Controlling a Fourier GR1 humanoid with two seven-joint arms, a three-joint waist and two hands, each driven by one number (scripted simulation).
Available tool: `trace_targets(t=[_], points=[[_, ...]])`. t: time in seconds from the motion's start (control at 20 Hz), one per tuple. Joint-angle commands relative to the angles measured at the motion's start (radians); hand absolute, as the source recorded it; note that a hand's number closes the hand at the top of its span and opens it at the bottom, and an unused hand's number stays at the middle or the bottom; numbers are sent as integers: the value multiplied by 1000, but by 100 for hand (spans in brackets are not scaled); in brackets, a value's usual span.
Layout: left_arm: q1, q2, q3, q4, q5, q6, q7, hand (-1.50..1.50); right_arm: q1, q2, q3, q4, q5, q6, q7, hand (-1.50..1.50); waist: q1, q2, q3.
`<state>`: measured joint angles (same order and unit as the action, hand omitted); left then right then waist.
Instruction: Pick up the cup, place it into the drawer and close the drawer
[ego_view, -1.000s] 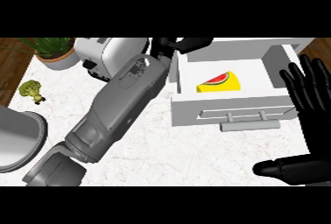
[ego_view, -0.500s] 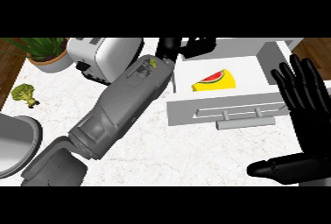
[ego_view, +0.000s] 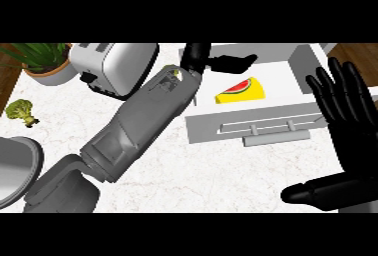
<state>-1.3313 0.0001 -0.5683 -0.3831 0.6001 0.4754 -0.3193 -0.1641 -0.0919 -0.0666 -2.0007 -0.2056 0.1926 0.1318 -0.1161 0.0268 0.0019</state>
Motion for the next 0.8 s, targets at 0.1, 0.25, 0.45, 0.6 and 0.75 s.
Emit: trace_targets(t=[0.1,0.25,0.45,0.6,0.75], points=[[26,0,12,-68,91,-24,-83,-150,22,2,-27,1,-57,21,-17,-150,12,-4,0],[51,0,17,-103,137,-25,-135,-150,0,1,-24,-56,-97,-3,69,-150,24,-10,-1],[42,0,65,-141,183,-65,-193,-150,8,-34,-69,10,-135,49,29,-150,65,-15,-1],[24,0,117,-154,180,-95,-122,-150,118,-29,-57,-94,-154,79,25,150,91,-26,-1],[102,33,134,-229,169,-83,-128,-150,72,-97,-74,-111,-155,94,91,150,114,-31,-2]])
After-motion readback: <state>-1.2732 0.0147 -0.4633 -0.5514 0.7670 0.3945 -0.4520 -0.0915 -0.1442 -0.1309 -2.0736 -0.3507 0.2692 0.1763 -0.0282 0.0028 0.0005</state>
